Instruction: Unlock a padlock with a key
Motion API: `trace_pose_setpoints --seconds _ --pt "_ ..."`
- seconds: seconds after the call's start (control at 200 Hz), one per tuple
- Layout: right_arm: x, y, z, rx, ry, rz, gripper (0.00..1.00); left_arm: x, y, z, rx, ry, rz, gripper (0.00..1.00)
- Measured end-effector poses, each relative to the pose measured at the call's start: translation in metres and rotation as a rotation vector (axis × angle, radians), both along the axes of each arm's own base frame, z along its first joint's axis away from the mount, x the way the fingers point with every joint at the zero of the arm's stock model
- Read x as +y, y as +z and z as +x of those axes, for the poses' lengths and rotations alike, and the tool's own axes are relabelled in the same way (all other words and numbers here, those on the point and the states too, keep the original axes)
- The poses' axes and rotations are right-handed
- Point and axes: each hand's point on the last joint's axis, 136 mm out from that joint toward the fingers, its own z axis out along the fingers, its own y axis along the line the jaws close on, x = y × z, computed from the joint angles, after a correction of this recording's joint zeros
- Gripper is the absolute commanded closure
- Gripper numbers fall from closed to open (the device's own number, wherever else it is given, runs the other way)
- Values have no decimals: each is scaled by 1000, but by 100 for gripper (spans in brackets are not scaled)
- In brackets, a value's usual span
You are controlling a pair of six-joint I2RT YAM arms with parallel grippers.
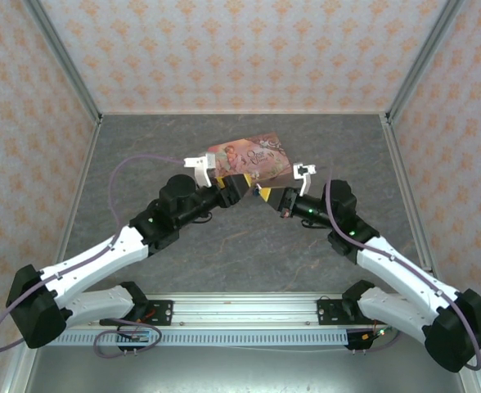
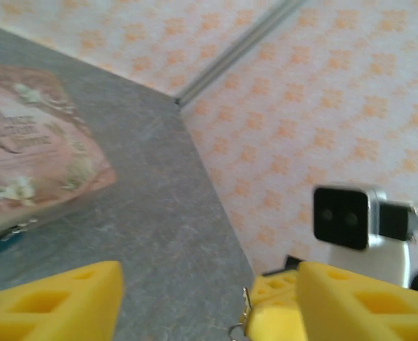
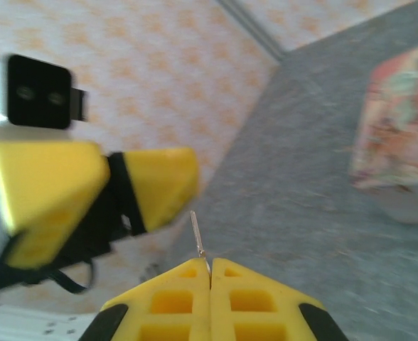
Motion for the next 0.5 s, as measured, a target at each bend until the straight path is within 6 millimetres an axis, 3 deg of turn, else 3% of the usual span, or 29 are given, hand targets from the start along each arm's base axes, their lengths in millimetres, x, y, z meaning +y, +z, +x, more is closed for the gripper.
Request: trace_pose_setpoints --seconds 0.14,0.22,0.365,0.5 --pt "-27 -34 16 72 -175 -170 100 29 -16 21 47 98 68 22" --pt "-49 -55 24 118 -291 -283 100 34 -24 31 68 126 127 21" --pt "-83 -89 22 196 -421 -452 100 24 -36 52 93 116 234 21" --pt "-101 -100 17 224 -482 -517 100 2 -50 77 116 74 305 21"
